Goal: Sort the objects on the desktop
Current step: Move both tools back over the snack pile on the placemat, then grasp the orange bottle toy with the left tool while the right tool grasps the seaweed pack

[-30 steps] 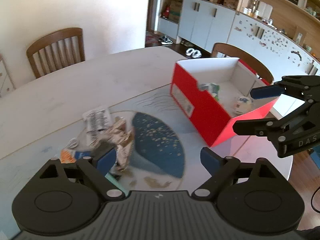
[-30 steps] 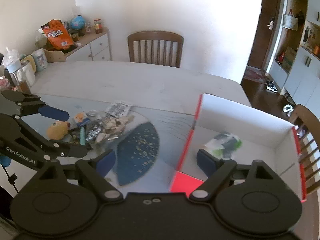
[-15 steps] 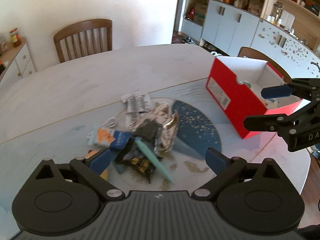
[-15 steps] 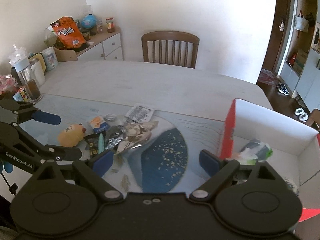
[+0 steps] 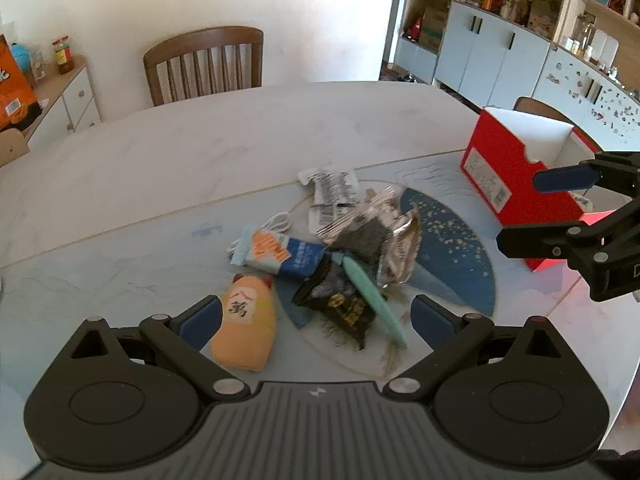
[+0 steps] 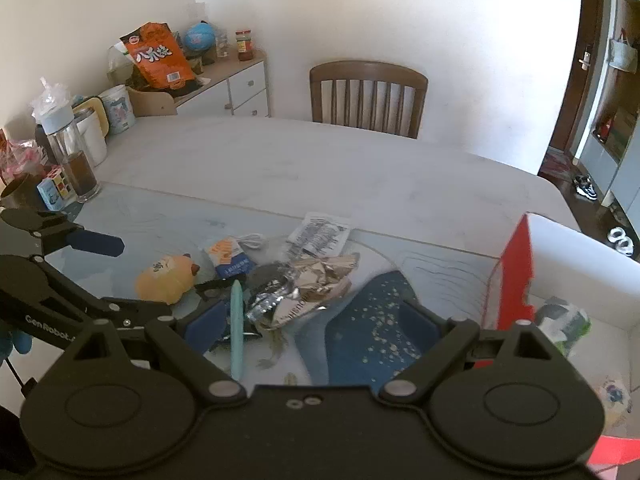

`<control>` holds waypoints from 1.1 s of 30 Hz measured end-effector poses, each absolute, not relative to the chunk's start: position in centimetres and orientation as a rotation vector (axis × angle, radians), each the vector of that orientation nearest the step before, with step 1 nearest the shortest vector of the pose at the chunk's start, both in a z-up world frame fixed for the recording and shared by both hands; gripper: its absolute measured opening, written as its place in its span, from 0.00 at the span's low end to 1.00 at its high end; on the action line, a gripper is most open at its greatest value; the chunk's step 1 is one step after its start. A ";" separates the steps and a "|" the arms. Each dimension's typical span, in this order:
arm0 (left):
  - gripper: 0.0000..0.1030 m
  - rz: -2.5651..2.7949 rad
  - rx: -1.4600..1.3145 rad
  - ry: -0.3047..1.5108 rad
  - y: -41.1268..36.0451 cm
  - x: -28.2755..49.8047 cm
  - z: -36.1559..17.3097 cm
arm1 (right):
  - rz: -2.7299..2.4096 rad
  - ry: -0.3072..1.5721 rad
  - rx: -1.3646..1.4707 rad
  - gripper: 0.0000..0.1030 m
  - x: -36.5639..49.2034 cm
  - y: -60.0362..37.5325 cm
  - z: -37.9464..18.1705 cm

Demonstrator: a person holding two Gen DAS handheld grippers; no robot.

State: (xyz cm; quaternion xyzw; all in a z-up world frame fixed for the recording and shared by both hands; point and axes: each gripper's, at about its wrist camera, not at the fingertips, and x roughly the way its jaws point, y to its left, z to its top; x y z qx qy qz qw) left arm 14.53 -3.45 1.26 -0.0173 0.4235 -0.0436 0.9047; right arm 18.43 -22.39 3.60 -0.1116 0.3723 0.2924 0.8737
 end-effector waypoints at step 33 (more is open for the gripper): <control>0.98 -0.092 -0.013 0.851 0.6 16.4 -4.6 | 0.523 0.814 -0.275 0.79 22.0 -15.1 -2.6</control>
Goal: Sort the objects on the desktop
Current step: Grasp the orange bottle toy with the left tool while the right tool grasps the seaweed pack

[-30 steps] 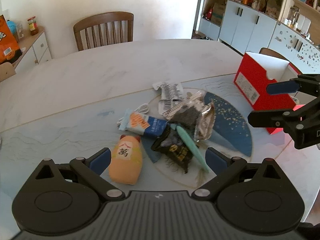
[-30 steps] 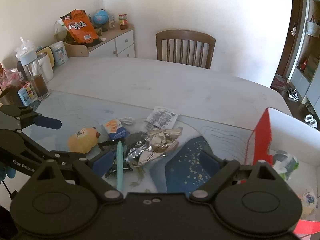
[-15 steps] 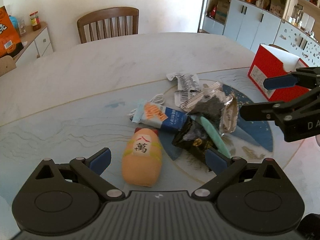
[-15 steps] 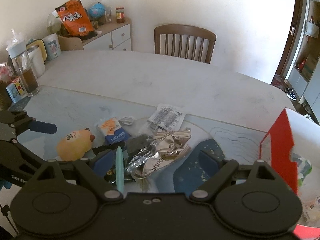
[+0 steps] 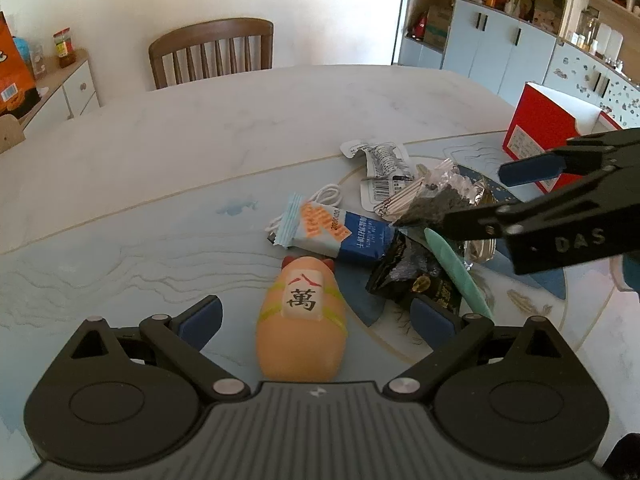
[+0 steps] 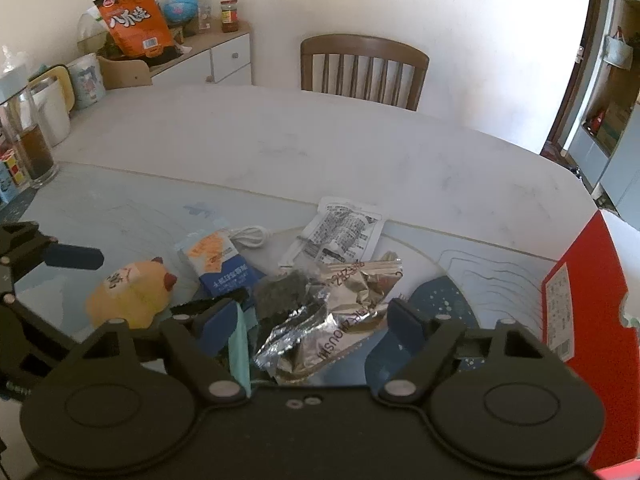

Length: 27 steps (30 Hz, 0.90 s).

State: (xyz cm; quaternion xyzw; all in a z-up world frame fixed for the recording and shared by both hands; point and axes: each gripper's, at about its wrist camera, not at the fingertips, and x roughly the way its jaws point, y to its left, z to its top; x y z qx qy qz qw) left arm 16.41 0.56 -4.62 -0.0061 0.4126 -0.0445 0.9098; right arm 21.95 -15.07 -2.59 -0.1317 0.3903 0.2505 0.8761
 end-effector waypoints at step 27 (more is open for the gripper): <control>0.59 -0.069 0.005 0.845 0.5 16.4 -5.4 | 0.496 0.806 -0.325 0.43 22.0 -13.8 -3.7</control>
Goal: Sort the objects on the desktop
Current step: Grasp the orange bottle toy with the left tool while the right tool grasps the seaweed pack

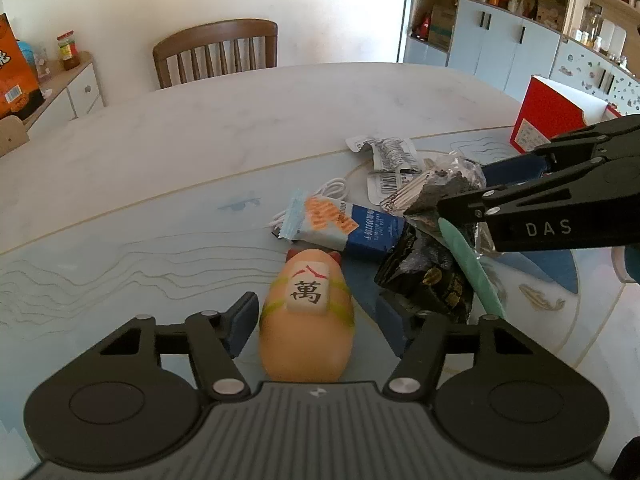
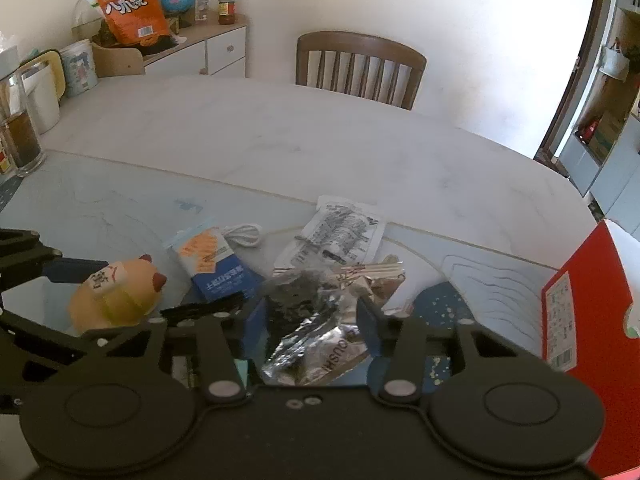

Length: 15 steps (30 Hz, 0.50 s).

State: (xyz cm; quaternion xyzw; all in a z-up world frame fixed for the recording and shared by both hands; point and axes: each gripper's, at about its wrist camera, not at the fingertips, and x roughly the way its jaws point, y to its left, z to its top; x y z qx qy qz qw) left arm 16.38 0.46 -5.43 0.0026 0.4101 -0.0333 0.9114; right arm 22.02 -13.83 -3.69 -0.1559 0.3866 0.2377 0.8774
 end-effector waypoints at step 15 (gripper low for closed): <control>0.44 -0.040 0.018 0.846 0.5 16.3 -5.1 | 0.485 0.809 -0.293 0.32 21.7 -14.0 -3.1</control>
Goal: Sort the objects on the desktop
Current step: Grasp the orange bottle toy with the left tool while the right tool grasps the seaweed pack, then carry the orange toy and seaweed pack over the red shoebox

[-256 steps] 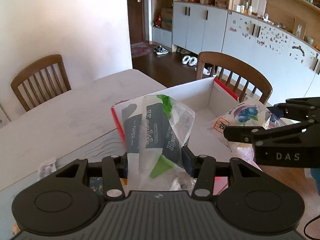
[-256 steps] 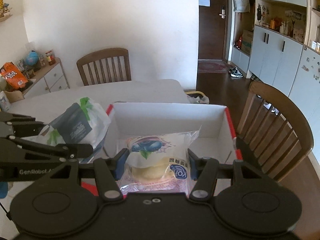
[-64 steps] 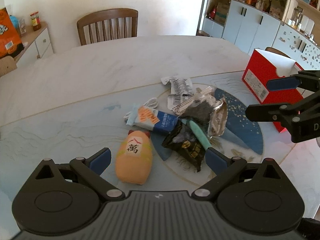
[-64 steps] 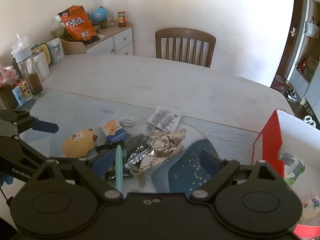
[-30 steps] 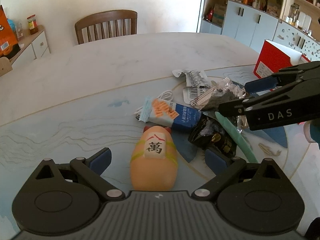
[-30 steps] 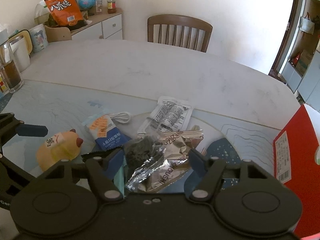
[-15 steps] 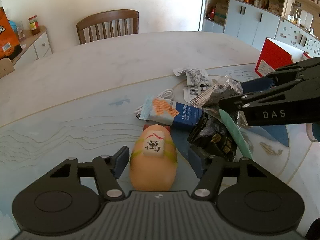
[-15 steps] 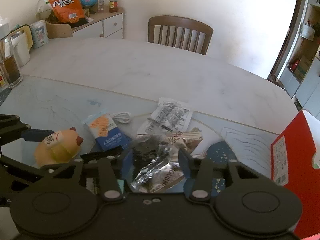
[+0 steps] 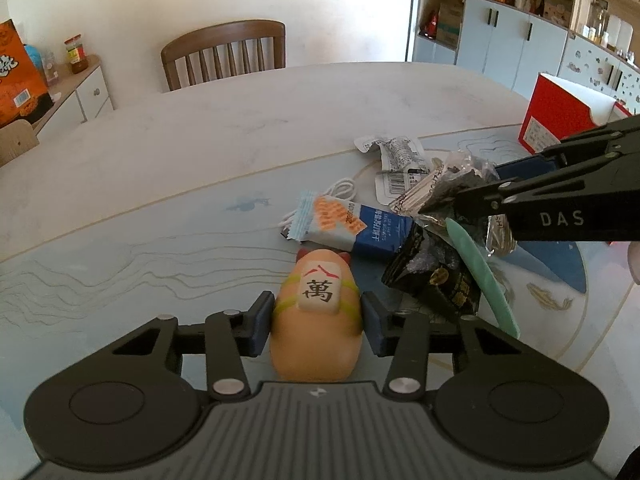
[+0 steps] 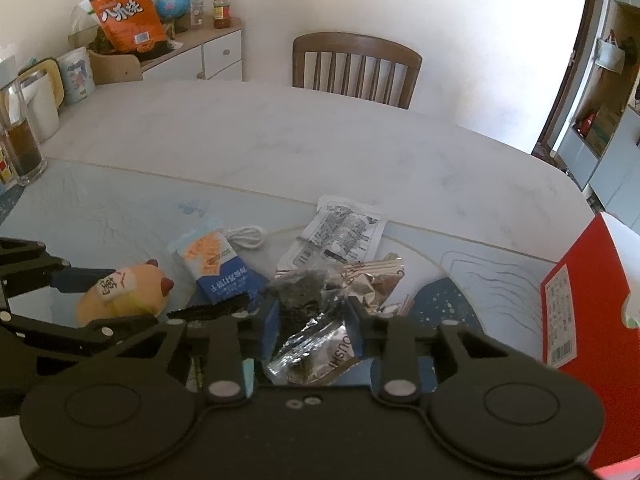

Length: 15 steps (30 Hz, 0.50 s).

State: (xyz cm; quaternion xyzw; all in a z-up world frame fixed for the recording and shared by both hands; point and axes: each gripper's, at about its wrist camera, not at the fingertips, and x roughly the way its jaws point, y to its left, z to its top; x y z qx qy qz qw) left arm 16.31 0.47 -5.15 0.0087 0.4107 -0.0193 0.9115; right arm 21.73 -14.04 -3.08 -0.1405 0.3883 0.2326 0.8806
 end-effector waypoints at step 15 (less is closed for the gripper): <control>0.42 -0.055 -0.006 0.812 -0.4 15.9 -2.4 | 0.479 0.796 -0.231 0.29 21.1 -16.1 -0.8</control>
